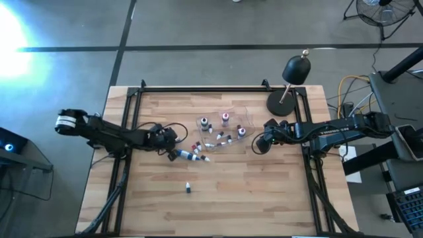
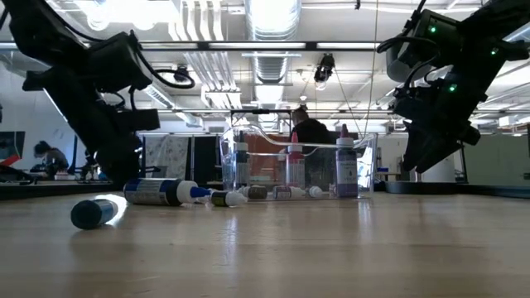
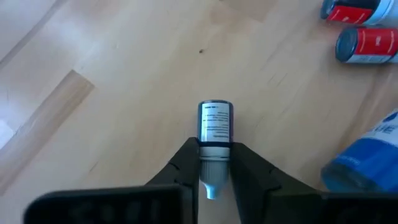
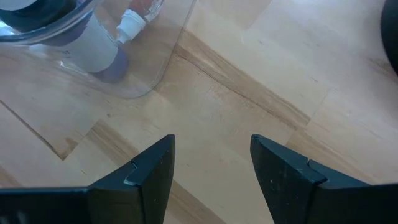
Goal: Pick & Place food coloring
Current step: Put the small purple food coloring bottle into the transparent container, then put the small blue food coloring bottle into the transparent container, then put the large blue food coloring bottle into the transparent container
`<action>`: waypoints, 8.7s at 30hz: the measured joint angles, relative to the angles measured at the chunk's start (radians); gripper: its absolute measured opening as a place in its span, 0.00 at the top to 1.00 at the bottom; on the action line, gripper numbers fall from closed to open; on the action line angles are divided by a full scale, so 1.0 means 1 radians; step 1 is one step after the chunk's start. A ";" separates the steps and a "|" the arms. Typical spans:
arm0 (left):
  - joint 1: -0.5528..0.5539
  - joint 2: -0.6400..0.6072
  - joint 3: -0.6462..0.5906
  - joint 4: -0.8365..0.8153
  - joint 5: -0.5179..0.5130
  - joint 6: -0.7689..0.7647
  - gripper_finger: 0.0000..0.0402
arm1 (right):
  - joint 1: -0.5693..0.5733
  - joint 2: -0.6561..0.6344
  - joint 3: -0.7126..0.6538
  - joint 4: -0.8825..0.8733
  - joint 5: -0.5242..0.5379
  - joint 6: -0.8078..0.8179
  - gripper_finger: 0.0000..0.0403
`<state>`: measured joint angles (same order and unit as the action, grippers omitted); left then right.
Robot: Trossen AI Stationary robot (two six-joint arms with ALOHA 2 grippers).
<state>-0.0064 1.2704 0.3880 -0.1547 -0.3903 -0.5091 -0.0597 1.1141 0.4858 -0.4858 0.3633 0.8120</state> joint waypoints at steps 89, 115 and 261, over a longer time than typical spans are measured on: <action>-0.429 0.622 0.914 -0.679 0.383 -1.405 0.63 | 0.000 0.000 -0.005 -0.005 0.058 -0.087 0.50; -0.406 0.639 0.900 -0.715 0.426 -1.238 1.00 | 0.000 0.000 -0.005 -0.002 0.057 -0.082 0.50; -0.175 0.494 0.752 -0.559 0.139 0.483 0.58 | -0.004 0.000 0.071 -0.009 0.021 -0.235 0.50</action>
<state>-0.1815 1.7648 1.1400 -0.7132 -0.2509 -0.0265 -0.0639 1.1141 0.5571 -0.4946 0.3840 0.5766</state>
